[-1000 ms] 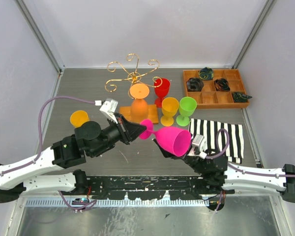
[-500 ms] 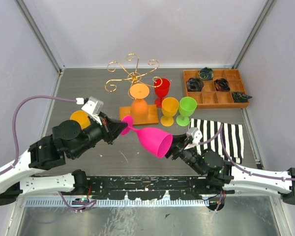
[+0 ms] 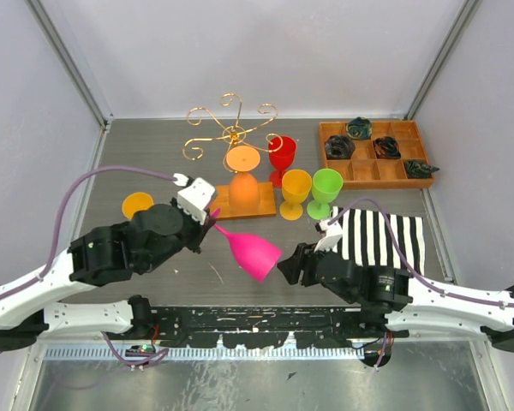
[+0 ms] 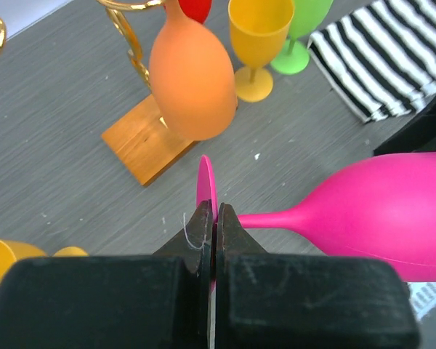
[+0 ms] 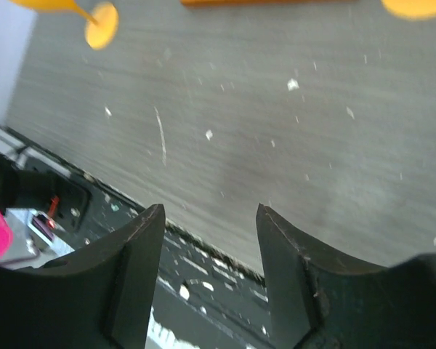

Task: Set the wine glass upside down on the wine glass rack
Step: Turn the wine glass upside down at the wine rack.

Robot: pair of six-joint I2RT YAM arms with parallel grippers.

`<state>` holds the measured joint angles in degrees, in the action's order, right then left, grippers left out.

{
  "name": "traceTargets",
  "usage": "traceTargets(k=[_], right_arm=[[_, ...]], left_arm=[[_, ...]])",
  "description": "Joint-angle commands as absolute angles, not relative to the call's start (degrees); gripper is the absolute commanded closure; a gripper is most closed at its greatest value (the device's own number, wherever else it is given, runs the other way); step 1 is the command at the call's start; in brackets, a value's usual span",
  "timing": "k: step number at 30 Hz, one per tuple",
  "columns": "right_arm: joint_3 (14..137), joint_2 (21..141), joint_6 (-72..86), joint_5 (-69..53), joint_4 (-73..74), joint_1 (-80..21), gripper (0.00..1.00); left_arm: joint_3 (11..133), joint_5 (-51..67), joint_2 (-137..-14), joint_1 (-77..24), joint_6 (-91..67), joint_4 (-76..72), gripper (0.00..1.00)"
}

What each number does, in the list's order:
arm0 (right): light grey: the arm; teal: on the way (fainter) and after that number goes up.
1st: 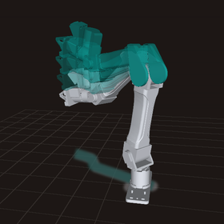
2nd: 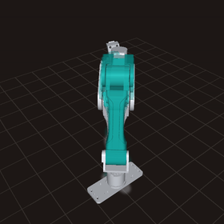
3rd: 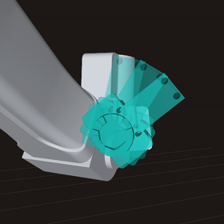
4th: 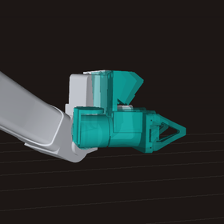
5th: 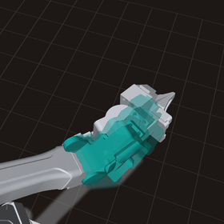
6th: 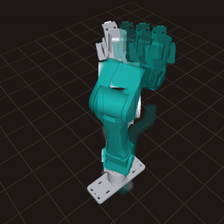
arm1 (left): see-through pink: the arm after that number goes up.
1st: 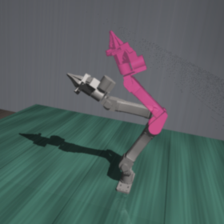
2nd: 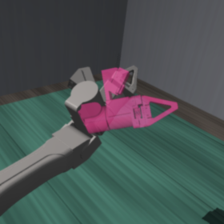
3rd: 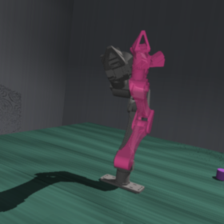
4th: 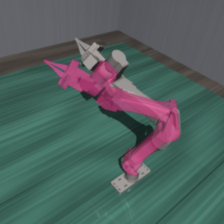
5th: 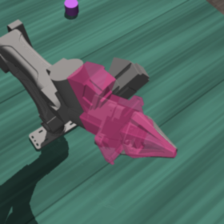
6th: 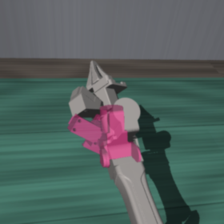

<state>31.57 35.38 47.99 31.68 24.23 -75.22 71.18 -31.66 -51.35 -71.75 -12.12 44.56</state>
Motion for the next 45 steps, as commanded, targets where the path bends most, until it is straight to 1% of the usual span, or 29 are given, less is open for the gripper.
traceTargets(k=[1,2,5,7,8,9,11,13,17,19,24,29,31,33,35,36,41,45], right_arm=[[35.44,36.89,61.15,25.11,35.45,-75.24,0.38],[35.57,37.01,62.44,23.91,36.06,-75.25,0.36],[35.95,36.34,65.30,20.47,36.15,-75.22,0.24],[35.95,34.94,65.09,18.85,35.47,-75.23,0.10],[35.70,33.12,64.01,18.41,34.80,-75.27,0.01],[35.28,31.43,61.63,17.98,33.62,-75.28,0.00],[33.36,27.32,59.13,16.88,30.94,-75.24,0.00],[31.11,23.33,59.76,18.70,30.65,-75.23,0.00],[30.82,17.52,60.86,26.38,36.55,-75.23,0.00],[32.89,17.00,60.91,29.36,40.52,-75.23,0.00],[40.59,23.91,60.52,33.48,51.40,-75.26,0.00],[47.28,35.27,58.46,34.64,57.40,-75.24,0.00],[49.11,38.98,57.24,34.98,57.82,-75.28,0.00],[50.73,41.98,56.96,36.41,57.13,-75.24,0.00],[50.43,42.83,52.62,33.74,51.58,-75.23,0.07],[49.58,42.58,50.15,31.78,48.00,-75.22,0.08],[45.91,38.99,43.93,27.50,35.10,-75.23,0.08],[47.11,37.79,41.40,30.89,33.15,-75.24,0.07]], left_arm=[[73.46,-32.95,-52.11,-71.90,-6.98,47.02,1.00],[73.40,-33.02,-51.94,-71.92,-6.33,47.02,1.00],[72.82,-33.83,-51.13,-71.90,-3.71,47.02,1.00],[71.53,-35.44,-49.90,-71.91,-1.45,46.26,1.00],[70.59,-36.02,-49.25,-71.90,-0.25,45.41,1.00],[69.90,-36.05,-48.61,-71.89,0.91,44.53,1.00],[69.03,-36.19,-47.93,-71.93,2.95,43.31,1.00],[69.18,-36.22,-48.16,-71.93,4.16,43.09,1.00],[70.89,-34.73,-50.89,-71.92,4.60,45.89,1.00],[72.04,-30.73,-52.72,-71.89,5.07,49.54,1.00],[74.19,-26.59,-57.26,-71.92,3.58,53.47,1.00],[74.46,-31.29,-58.55,-71.89,0.65,51.50,1.00],[74.66,-30.67,-58.53,-71.90,0.37,51.25,1.00],[74.59,-30.31,-58.27,-71.89,-0.20,51.21,1.00],[74.39,-29.48,-58.21,-71.92,-0.50,51.53,1.00],[74.34,-28.83,-58.23,-71.90,-0.59,51.66,1.00],[74.54,-25.53,-58.71,-71.90,-1.05,52.63,1.00],[73.54,-22.39,-58.12,-71.90,-0.73,51.70,1.00]])
